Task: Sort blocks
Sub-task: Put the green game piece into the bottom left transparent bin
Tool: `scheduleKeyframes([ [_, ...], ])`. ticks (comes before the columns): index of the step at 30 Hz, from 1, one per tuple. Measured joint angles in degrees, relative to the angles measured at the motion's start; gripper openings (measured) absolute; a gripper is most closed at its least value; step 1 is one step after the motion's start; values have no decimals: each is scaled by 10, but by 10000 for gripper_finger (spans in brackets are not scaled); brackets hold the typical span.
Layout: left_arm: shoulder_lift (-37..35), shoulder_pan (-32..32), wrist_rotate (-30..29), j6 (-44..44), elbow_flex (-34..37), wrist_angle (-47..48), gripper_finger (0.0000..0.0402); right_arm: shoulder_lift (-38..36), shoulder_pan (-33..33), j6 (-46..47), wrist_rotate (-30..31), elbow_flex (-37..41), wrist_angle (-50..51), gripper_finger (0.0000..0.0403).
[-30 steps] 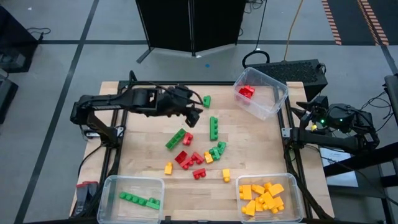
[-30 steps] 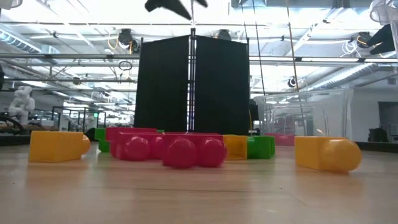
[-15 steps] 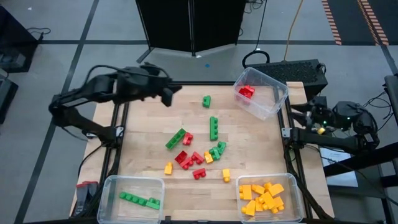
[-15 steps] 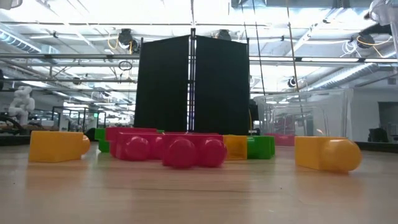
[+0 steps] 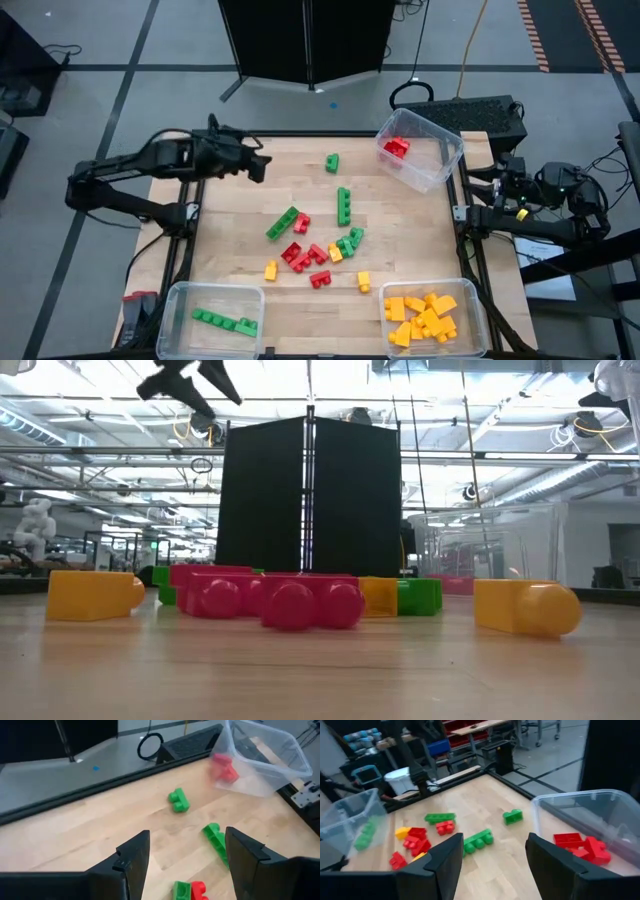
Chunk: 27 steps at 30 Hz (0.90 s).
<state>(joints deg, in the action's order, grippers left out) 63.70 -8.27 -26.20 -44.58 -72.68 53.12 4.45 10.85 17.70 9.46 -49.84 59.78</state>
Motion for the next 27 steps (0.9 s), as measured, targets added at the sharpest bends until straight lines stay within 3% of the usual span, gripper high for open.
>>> scheduleKeyframes([
  [3,18,11,0,0,28,-49,194,0,0,-3,23,0,0,208],
  [9,80,21,10,-49,68,-25,194,0,0,-2,26,0,0,208],
  [15,162,34,77,-90,78,-27,194,0,0,-2,26,0,2,208],
  [20,227,55,125,-76,79,-19,194,0,0,-2,26,0,2,208],
  [27,271,60,172,-77,79,10,194,0,0,-2,26,0,2,208],
])
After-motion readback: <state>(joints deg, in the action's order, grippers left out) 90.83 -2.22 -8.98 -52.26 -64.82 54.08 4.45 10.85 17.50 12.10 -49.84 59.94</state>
